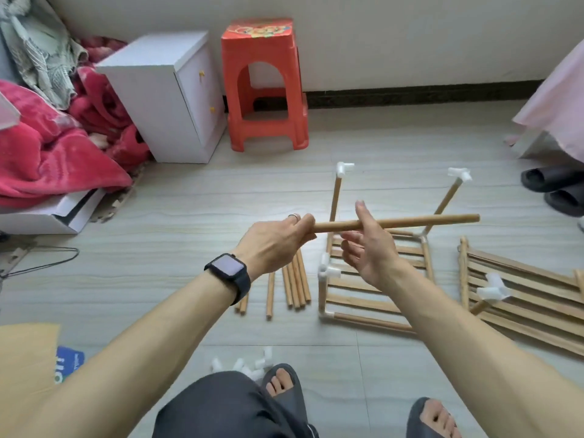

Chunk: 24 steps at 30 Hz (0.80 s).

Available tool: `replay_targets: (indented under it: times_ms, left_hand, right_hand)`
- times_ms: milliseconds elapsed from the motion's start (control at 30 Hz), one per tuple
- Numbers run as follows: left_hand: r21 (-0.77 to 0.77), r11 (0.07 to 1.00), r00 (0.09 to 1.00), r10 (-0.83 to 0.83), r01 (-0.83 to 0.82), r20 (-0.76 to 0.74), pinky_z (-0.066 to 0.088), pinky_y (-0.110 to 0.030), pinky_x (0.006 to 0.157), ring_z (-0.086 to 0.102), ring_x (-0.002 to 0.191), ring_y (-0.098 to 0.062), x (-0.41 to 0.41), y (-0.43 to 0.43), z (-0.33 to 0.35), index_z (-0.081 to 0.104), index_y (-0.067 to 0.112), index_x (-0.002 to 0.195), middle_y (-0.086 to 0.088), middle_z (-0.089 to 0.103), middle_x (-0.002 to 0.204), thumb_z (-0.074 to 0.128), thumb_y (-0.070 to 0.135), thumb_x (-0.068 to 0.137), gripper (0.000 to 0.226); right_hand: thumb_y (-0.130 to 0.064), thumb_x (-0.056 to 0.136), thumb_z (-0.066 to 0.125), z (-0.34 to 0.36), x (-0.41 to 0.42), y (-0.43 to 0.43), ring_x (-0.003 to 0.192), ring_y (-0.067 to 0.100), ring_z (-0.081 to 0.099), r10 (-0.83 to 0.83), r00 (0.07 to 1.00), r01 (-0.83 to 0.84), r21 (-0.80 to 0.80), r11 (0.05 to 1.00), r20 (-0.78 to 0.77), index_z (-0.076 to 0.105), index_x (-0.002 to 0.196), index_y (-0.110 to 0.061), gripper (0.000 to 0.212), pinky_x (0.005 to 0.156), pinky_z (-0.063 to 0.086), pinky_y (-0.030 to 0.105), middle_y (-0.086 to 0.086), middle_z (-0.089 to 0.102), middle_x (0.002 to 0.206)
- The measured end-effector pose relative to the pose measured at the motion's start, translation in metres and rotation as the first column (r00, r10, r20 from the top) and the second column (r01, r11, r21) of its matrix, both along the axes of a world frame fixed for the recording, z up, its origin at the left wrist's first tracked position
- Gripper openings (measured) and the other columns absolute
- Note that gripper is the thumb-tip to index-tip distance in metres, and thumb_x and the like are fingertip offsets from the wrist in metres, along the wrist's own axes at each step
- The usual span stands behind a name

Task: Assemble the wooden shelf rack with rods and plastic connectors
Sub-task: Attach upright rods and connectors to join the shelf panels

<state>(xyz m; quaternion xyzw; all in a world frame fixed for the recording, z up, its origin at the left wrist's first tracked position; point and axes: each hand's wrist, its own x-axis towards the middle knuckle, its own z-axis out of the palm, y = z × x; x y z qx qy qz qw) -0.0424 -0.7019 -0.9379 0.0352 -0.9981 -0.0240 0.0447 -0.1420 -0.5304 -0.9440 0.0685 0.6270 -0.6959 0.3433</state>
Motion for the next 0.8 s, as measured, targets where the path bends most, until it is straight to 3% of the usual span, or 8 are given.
replay_targets:
  times_ms: [67, 167, 267, 333, 400, 467, 567, 800]
  left_hand:
    - [-0.113, 0.99, 0.997, -0.076, 0.079, 0.031, 0.036, -0.031, 0.043, 0.049, 0.055, -0.017, -0.011, 0.023, 0.012, 0.034, 0.027, 0.114, 0.006, 0.05, 0.086, 0.02, 0.052, 0.104, 0.031]
    - [-0.161, 0.986, 0.964, 0.091, -0.051, 0.252, 0.041, -0.033, 0.057, 0.061, 0.079, -0.023, -0.032, 0.039, 0.017, 0.046, 0.023, 0.124, -0.001, 0.062, 0.102, 0.036, 0.042, 0.107, 0.028]
    - [-0.21, 0.956, 0.86, 0.278, -0.205, 0.428, 0.044, -0.034, 0.067, 0.059, 0.082, -0.026, -0.052, 0.042, 0.012, 0.058, 0.014, 0.095, -0.007, 0.063, 0.101, 0.042, 0.038, 0.104, 0.031]
    - [-0.083, 0.934, 0.821, 0.346, -0.348, 0.453, 0.044, -0.035, 0.071, 0.058, 0.085, -0.026, -0.059, 0.044, -0.001, 0.059, 0.011, 0.093, -0.009, 0.063, 0.101, 0.038, 0.044, 0.105, 0.04]
    - [0.116, 0.866, 0.777, 0.369, -0.487, 0.51, 0.045, -0.038, 0.086, 0.059, 0.106, -0.031, -0.059, 0.053, -0.023, 0.063, 0.004, 0.118, -0.017, 0.063, 0.119, 0.03, 0.048, 0.107, 0.056]
    - [0.34, 0.733, 0.755, 0.349, -0.589, 0.555, 0.04, -0.039, 0.104, 0.052, 0.129, -0.033, -0.052, 0.069, -0.052, 0.051, -0.002, 0.139, -0.021, 0.053, 0.142, 0.023, 0.048, 0.108, 0.065]
    - [0.603, 0.482, 0.772, 0.402, -0.635, 0.492, 0.046, -0.04, 0.102, 0.059, 0.119, -0.028, -0.041, 0.084, -0.085, 0.05, 0.001, 0.136, -0.018, 0.062, 0.132, 0.022, 0.048, 0.108, 0.061]
    - [0.715, 0.37, 0.798, 0.383, -0.594, 0.465, 0.043, -0.044, 0.106, 0.057, 0.124, -0.031, -0.042, 0.081, -0.09, 0.049, -0.004, 0.135, -0.018, 0.066, 0.127, 0.023, 0.05, 0.108, 0.066]
  right_hand:
    - [-0.053, 0.092, 0.066, 0.002, -0.003, 0.023, 0.05, 0.01, 0.049, -0.175, 0.979, 0.186, -0.108, 0.977, 0.099, 0.063, 0.09, -0.013, 0.04, 0.046, 0.045, 0.023, 0.001, 0.065, 0.067]
    - [-0.046, 0.092, 0.071, -0.007, 0.001, 0.055, 0.043, 0.007, 0.05, -0.349, 0.934, 0.354, -0.077, 0.932, 0.075, 0.061, 0.084, -0.014, 0.035, 0.04, 0.044, 0.021, -0.001, 0.062, 0.055]
    - [-0.044, 0.091, 0.073, -0.023, 0.006, 0.081, 0.047, 0.008, 0.061, -0.436, 0.891, 0.444, -0.041, 0.895, 0.129, 0.062, 0.09, -0.009, 0.037, 0.044, 0.051, 0.023, 0.0, 0.064, 0.058]
    - [-0.038, 0.09, 0.075, -0.034, 0.008, 0.091, 0.052, 0.011, 0.067, -0.456, 0.875, 0.467, -0.033, 0.884, 0.165, 0.063, 0.095, -0.004, 0.037, 0.047, 0.054, 0.024, 0.006, 0.068, 0.07]
    - [-0.031, 0.089, 0.078, -0.044, 0.01, 0.097, 0.057, 0.014, 0.07, -0.465, 0.864, 0.478, -0.025, 0.878, 0.19, 0.063, 0.097, 0.0, 0.035, 0.049, 0.056, 0.025, 0.01, 0.069, 0.077]
    - [-0.025, 0.088, 0.08, -0.052, 0.011, 0.1, 0.058, 0.016, 0.071, -0.469, 0.854, 0.489, -0.042, 0.871, 0.225, 0.064, 0.099, 0.003, 0.033, 0.051, 0.057, 0.025, 0.012, 0.07, 0.076]
    - [-0.019, 0.087, 0.081, -0.061, 0.013, 0.098, 0.06, 0.018, 0.072, -0.449, 0.84, 0.494, -0.088, 0.865, 0.303, 0.067, 0.097, 0.003, 0.028, 0.053, 0.058, 0.025, 0.012, 0.071, 0.071]
    - [-0.01, 0.084, 0.081, -0.079, 0.019, 0.085, 0.057, 0.016, 0.07, -0.397, 0.822, 0.481, -0.123, 0.868, 0.409, 0.068, 0.084, 0.0, 0.016, 0.05, 0.057, 0.024, 0.01, 0.071, 0.067]
